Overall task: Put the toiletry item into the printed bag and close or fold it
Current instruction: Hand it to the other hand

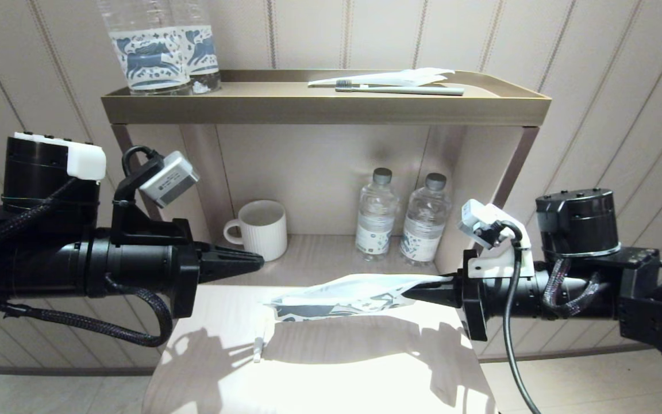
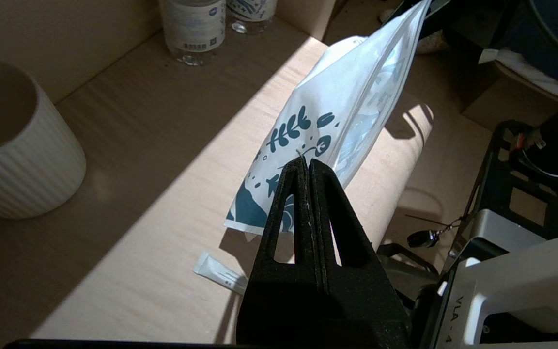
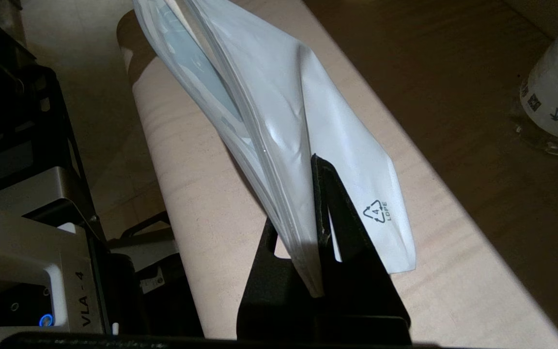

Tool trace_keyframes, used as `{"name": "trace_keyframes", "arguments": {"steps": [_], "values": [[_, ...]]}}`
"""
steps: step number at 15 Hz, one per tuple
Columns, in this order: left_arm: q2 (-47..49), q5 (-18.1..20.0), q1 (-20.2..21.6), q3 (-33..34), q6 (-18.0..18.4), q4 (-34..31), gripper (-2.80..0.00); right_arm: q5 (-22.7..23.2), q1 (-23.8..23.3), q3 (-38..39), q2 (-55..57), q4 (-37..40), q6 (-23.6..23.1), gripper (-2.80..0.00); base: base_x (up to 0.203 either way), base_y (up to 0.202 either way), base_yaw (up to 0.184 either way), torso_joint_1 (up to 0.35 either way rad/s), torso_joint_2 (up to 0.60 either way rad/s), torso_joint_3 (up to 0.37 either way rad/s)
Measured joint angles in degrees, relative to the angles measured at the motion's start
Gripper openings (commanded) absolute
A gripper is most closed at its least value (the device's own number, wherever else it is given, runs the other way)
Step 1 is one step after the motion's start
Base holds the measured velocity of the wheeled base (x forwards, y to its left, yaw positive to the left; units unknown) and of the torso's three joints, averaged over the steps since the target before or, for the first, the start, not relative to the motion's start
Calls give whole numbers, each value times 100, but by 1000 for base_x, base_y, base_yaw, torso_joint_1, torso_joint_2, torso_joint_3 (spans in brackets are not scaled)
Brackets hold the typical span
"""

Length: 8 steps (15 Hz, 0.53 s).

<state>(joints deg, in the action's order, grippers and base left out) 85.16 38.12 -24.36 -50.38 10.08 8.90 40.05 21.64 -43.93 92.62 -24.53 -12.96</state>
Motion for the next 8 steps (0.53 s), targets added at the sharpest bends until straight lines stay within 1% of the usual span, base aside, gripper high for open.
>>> {"name": "trace_keyframes", "arguments": {"steps": [2,5,8], "values": [[-35,-5,44,-27,-2,-7,-280,-6,7,-35,159,5,121,-280,0,0,0,0,0,0],[-51,-11,61,-35,-2,-9,-280,-63,7,-75,618,2,147,-280,0,0,0,0,0,0],[-42,-12,61,-35,6,-9,-280,-306,-71,-170,1104,-5,107,-280,0,0,0,0,0,0]]}}
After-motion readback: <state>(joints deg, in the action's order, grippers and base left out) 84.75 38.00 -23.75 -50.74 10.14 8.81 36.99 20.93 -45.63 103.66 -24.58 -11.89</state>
